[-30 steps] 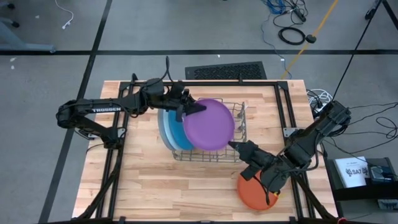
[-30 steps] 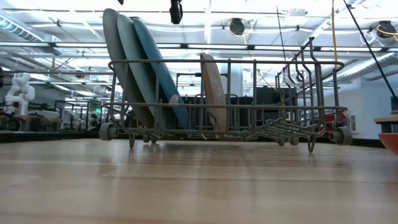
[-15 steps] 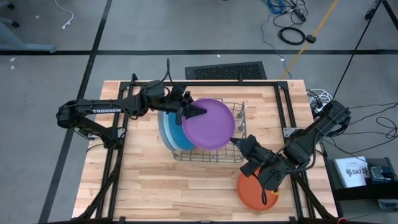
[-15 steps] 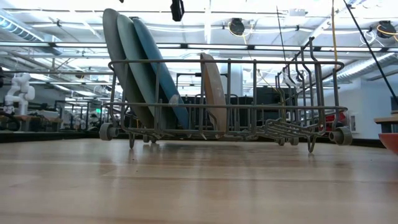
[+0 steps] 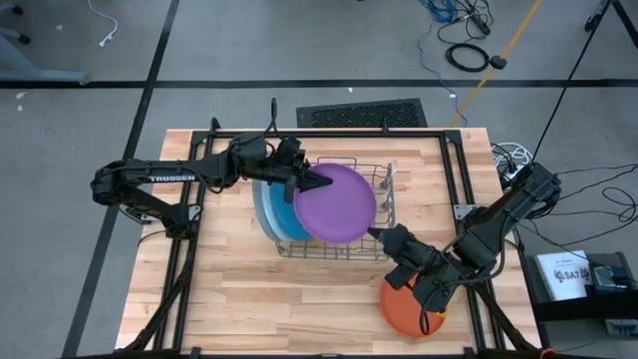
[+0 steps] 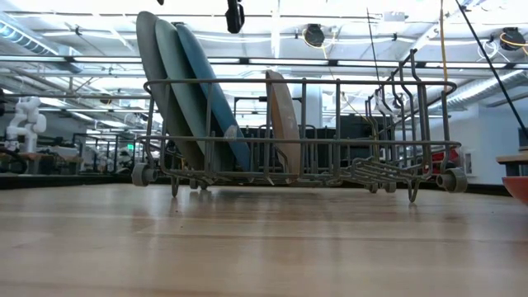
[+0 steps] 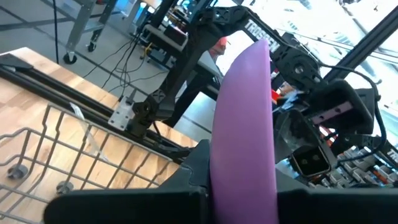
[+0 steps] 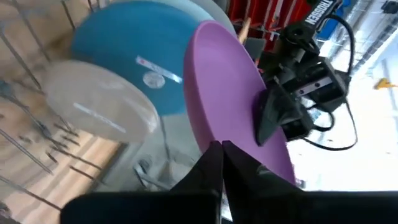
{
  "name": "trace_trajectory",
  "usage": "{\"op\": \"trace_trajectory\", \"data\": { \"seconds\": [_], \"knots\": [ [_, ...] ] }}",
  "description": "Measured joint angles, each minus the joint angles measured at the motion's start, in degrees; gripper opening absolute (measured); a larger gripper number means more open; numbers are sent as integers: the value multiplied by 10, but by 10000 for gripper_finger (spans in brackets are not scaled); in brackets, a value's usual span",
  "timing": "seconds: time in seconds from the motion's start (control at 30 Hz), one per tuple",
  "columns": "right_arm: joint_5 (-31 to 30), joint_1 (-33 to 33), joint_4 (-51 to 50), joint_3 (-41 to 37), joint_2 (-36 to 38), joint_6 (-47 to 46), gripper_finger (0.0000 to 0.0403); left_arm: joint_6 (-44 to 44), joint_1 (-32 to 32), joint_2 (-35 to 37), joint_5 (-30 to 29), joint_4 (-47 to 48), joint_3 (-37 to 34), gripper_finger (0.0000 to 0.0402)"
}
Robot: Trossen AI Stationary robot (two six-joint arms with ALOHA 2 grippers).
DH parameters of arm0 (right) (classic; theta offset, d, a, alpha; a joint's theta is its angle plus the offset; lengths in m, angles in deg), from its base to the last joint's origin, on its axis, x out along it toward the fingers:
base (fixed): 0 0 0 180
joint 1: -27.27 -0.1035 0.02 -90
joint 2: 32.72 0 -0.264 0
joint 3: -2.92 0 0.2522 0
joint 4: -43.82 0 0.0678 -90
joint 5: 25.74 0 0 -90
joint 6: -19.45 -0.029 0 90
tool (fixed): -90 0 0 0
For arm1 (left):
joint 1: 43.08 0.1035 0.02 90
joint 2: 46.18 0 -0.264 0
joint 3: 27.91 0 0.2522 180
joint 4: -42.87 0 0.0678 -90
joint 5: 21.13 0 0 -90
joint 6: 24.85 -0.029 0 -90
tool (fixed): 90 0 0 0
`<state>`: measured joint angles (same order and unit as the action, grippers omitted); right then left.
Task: Sort dishes
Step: Put the violet plate into the dish rack
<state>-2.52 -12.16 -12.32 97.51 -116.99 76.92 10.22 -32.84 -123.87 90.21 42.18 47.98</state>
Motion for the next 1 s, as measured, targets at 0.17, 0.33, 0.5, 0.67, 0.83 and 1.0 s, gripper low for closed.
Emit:
{"op": "trace_trajectory", "data": {
  "seconds": [0.17, 0.33, 0.5, 0.67, 0.83, 1.0],
  "knots": [
    [-37, -1, 5, 0, -20, 46, 43, 11, 0, 1, -1, 6, 0, 30],
    [-54, 6, 28, 0, -40, 67, 116, 27, -3, 1, -1, 3, 0, 30],
    [-80, 21, 37, 0, -40, 69, 168, 40, -10, -3, 2, -5, 1, 30],
    [-84, 37, 65, 0, -40, 89, 130, 40, -20, -6, 2, -2, 1, 30],
    [-73, 40, 63, -2, -41, 130, 29, 51, -26, -12, 2, 12, 1, 30],
    [-73, 40, 63, -3, -41, 120, 28, 47, -28, -17, 4, 11, 1, 30]
  ]
}}
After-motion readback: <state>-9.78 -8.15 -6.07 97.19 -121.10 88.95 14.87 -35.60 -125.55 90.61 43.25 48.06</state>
